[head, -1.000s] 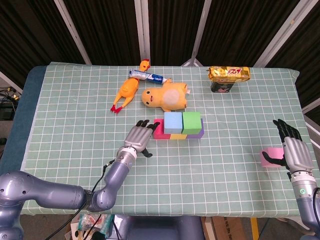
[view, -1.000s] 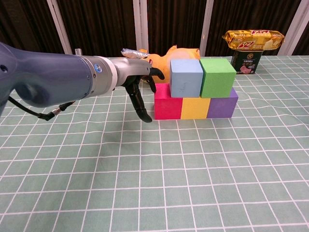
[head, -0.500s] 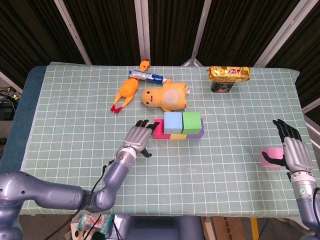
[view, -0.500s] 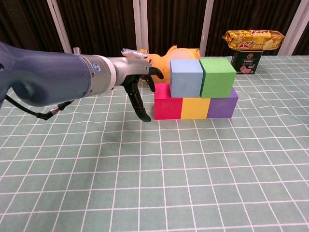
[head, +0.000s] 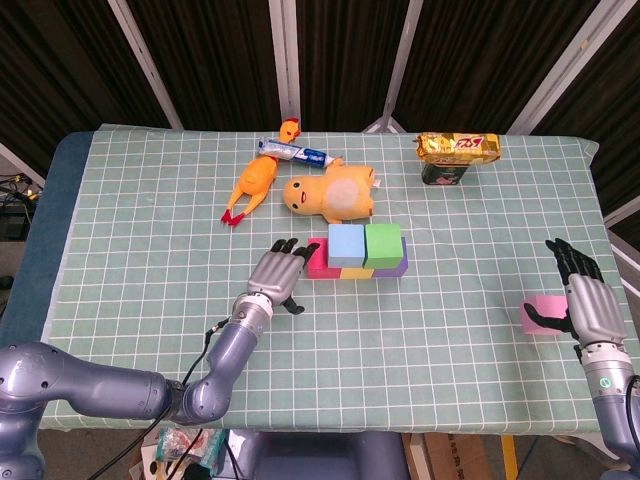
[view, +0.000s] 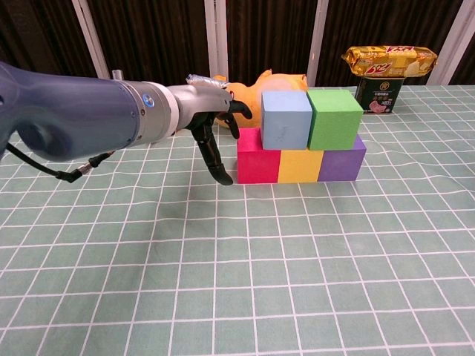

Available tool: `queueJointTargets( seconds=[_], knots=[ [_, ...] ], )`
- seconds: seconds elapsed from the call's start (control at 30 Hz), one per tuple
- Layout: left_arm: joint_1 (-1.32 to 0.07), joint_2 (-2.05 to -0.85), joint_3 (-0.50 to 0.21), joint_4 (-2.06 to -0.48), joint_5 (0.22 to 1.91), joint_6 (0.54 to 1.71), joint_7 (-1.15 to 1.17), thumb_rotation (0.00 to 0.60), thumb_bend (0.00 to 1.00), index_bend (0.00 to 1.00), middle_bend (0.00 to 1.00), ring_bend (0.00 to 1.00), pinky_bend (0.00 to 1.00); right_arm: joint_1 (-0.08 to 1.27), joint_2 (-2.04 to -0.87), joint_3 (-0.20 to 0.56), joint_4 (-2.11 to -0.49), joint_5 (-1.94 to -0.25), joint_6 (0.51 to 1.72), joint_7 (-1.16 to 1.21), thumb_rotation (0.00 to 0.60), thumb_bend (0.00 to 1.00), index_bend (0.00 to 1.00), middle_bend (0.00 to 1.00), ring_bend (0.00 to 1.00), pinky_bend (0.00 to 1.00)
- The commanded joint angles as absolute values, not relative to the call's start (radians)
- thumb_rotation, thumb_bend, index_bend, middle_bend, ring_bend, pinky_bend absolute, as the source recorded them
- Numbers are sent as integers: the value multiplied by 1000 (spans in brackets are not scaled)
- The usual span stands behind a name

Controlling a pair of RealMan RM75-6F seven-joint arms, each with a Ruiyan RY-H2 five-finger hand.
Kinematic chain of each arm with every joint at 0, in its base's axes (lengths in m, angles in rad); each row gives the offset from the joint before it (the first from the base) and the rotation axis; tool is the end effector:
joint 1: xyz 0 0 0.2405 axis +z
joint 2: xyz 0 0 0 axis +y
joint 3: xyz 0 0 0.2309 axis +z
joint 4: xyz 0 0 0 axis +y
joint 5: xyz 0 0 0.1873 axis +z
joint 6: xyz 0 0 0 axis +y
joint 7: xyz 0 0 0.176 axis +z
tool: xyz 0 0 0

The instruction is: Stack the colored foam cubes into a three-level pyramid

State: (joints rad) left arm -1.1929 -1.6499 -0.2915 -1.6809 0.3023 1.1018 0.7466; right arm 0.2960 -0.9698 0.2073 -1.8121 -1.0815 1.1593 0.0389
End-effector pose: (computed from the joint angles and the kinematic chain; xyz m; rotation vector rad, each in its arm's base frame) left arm -0.0046 0.3524 -0.0428 -1.8807 -1.1486 -0.7806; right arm -0.2611 -0.2830 0.1855 1.2434 -1.2027 0.9089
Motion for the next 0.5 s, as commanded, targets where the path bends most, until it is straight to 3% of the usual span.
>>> queueJointTargets(
  seconds=[0.03, 0.5],
  knots=[
    [-1195, -1653, -293, -1677, 303, 1102, 747, 600, 160, 4, 156, 18, 43, 296, -970, 207, -1812, -1082, 1159, 39, 600, 298, 0, 0, 0, 0],
    [-1203, -1670, -301, -1656, 295, 1097, 750, 600, 159, 4, 156, 18, 43, 296, -969, 207, -1813, -1082, 1159, 40, 600, 298, 0, 0, 0, 0]
  ],
)
